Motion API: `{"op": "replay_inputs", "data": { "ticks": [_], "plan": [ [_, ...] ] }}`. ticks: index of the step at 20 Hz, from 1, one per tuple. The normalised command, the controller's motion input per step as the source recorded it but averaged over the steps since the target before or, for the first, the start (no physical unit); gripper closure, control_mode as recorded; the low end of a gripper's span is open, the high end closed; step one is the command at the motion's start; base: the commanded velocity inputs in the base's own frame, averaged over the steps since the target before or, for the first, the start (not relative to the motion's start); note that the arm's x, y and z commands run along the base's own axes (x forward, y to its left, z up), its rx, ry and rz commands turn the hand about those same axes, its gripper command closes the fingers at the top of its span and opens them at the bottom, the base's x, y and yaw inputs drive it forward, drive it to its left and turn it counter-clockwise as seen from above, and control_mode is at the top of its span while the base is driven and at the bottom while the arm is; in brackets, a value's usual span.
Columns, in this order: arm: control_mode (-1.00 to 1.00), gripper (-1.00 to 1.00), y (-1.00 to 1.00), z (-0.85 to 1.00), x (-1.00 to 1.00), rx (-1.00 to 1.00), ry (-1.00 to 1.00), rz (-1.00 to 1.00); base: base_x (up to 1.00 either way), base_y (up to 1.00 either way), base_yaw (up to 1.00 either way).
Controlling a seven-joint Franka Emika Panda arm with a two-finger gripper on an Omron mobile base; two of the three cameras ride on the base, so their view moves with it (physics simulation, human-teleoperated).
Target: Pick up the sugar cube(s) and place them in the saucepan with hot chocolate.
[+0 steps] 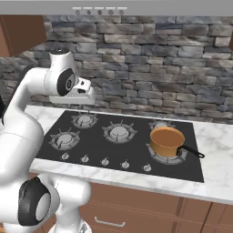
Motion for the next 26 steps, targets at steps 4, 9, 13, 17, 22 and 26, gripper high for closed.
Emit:
{"op": "replay_inputs", "data": {
  "ticks": [4,9,13,17,22,26],
  "plan": [
    [-1.00,-1.00,0.51,-0.05,-0.02,-0.01,0.01,0.00,0.00,0.00,0.00],
    [-1.00,-1.00,0.84,-0.33,0.00,0.00,0.05,0.00,0.00,0.00,0.00],
    [-1.00,-1.00,0.54,-0.46,-0.05,0.00,0.07,0.00,0.00,0.00,0.00],
    [-1.00,-1.00,0.84,-0.26,-0.06,0.00,0.07,0.05,0.00,0.00,0.00],
    [-1.00,-1.00,0.55,-0.28,-0.11,0.01,0.08,0.14,0.00,0.00,0.00],
    [-1.00,-1.00,0.71,-0.34,-0.05,-0.02,0.15,0.22,0.00,0.00,0.00]
  ]
}}
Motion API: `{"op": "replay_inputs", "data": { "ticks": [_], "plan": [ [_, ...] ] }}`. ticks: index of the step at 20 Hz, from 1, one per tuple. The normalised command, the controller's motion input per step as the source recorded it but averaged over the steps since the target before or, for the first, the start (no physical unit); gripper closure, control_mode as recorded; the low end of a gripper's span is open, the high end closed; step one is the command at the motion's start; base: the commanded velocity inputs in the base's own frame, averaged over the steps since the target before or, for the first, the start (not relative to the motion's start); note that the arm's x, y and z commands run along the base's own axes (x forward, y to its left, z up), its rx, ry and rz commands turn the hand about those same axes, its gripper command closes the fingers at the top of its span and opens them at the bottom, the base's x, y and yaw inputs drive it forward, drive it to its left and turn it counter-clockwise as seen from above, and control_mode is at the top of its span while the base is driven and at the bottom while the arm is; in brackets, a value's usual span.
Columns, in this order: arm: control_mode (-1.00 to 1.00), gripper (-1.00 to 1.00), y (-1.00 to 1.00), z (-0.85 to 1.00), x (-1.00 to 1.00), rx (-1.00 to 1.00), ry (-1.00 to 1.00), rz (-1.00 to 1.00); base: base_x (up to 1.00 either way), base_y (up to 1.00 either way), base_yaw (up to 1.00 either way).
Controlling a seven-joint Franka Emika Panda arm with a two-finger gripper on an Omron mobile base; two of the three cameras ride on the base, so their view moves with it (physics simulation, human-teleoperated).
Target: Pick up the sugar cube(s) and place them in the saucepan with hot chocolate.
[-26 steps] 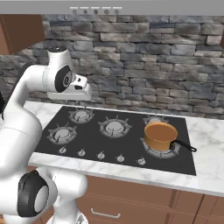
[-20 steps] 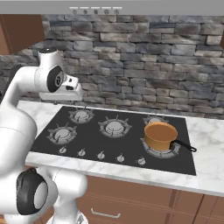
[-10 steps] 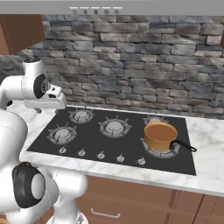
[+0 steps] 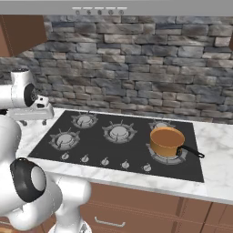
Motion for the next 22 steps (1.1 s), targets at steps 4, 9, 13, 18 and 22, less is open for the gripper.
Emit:
{"op": "replay_inputs", "data": {
  "ticks": [4,9,13,18,22],
  "plan": [
    [-1.00,-1.00,0.67,-0.34,-0.01,-0.04,0.13,0.22,0.00,0.00,0.00],
    [-1.00,-1.00,0.61,-0.35,-0.07,0.00,0.07,0.15,0.00,0.00,0.00],
    [-1.00,-1.00,0.62,-0.33,-0.15,0.00,0.02,0.00,0.00,0.00,0.00],
    [-1.00,-1.00,0.29,-0.36,0.01,0.00,0.01,-0.20,0.00,0.00,0.00],
    [-1.00,-1.00,0.46,-0.40,0.15,0.00,0.00,-0.34,0.00,0.00,0.00]
  ]
}}
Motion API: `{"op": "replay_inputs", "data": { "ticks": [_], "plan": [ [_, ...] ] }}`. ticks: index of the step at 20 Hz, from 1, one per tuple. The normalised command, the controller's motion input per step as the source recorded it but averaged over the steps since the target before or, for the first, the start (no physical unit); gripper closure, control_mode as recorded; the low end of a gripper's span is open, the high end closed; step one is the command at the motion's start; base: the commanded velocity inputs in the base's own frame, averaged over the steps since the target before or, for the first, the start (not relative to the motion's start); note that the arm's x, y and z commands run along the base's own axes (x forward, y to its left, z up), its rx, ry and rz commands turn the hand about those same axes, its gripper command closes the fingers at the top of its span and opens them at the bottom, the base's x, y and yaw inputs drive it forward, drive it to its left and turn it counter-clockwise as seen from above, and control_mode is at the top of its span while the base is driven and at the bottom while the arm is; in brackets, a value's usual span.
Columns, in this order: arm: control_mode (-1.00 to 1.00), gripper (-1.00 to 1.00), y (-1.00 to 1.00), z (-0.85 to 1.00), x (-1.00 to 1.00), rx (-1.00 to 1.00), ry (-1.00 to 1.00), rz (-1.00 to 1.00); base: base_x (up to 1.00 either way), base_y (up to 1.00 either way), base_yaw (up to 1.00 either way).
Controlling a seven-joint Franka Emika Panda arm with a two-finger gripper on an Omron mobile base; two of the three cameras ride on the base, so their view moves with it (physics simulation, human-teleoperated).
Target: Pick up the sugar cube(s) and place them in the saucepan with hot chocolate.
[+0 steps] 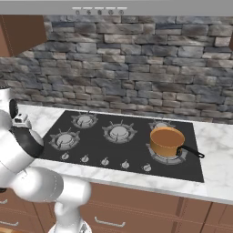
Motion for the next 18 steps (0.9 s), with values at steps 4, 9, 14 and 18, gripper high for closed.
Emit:
{"op": "replay_inputs", "data": {
  "ticks": [4,9,14,18],
  "plan": [
    [-1.00,-1.00,0.47,-0.35,0.21,0.00,0.00,-0.33,0.00,0.00,0.00],
    [-1.00,-1.00,0.02,-0.27,0.12,-0.01,-0.02,-0.01,0.00,0.00,0.00],
    [-1.00,-1.00,0.02,-0.25,0.16,-0.02,-0.03,0.00,0.00,0.00,0.00],
    [-1.00,-1.00,0.10,-0.22,0.17,0.00,-0.03,0.00,0.00,0.00,0.00]
  ]
}}
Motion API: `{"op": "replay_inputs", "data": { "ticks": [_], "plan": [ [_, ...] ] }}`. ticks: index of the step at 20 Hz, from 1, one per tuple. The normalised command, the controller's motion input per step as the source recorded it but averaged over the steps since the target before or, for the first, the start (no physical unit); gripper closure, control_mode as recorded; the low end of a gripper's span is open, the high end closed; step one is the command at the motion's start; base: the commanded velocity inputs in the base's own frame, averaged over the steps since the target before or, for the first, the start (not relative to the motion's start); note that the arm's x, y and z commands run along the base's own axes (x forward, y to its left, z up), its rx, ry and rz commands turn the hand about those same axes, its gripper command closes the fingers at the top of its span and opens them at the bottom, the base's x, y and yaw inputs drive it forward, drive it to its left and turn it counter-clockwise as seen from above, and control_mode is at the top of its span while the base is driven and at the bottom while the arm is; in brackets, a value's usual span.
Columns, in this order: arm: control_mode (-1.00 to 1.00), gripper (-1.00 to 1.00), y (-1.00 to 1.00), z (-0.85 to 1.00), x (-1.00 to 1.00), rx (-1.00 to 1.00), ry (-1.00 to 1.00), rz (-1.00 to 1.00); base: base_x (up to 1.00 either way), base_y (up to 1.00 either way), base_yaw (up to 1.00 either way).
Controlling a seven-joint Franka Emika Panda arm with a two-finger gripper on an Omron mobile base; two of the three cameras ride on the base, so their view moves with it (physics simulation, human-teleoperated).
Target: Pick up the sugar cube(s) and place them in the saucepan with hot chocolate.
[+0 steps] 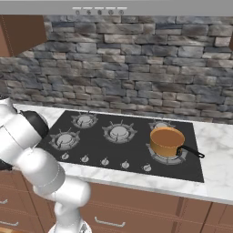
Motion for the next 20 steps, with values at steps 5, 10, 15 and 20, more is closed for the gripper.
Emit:
{"op": "replay_inputs", "data": {
  "ticks": [5,10,15,20],
  "plan": [
    [-1.00,-1.00,0.25,-0.27,0.29,-0.03,-0.02,0.00,0.00,0.00,0.00],
    [-1.00,-1.00,0.21,-0.21,0.24,-0.09,0.00,0.00,0.00,0.00,0.00],
    [-1.00,-1.00,0.20,0.00,0.14,-0.04,0.09,0.00,0.00,0.00,0.00],
    [-1.00,-1.00,0.13,-0.06,0.02,0.00,0.01,0.00,0.00,0.00,0.00]
  ]
}}
